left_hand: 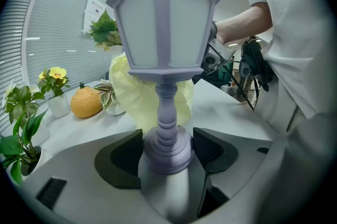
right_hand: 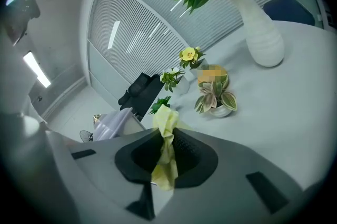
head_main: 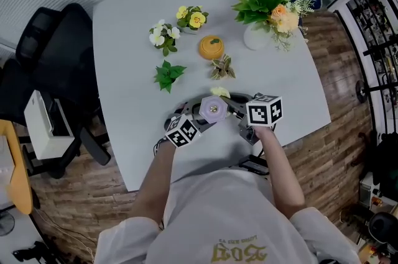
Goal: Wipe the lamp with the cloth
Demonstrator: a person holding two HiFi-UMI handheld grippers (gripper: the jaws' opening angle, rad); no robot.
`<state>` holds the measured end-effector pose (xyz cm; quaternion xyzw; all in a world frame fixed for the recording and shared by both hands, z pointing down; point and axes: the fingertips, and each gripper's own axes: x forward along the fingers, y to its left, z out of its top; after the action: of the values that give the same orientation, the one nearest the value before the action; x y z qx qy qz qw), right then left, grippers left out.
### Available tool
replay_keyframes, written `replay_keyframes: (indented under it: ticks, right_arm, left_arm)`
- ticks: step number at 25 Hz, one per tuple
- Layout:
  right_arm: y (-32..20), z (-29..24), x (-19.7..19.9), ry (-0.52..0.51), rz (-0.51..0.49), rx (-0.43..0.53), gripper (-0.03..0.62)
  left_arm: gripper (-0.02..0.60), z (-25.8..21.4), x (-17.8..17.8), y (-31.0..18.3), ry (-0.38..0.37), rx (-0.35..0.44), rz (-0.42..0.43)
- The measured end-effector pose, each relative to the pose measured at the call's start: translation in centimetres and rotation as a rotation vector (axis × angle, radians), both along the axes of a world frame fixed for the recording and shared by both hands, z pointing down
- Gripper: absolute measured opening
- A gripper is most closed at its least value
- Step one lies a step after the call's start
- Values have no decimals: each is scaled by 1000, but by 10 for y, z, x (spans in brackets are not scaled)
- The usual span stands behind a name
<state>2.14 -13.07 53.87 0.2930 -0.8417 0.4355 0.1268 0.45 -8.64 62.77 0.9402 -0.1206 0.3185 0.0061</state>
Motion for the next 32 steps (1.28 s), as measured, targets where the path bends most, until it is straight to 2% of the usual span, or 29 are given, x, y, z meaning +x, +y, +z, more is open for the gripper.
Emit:
replay_keyframes:
  ticks: [7, 32]
  right_arm:
    - [11, -4, 8, 8, -18, 18, 52]
    - [37, -30, 18, -85, -29, 41, 54]
  left_arm:
    - [299, 1, 0, -1, -1, 2, 0]
    - [300, 1, 1, -1, -8, 3, -6]
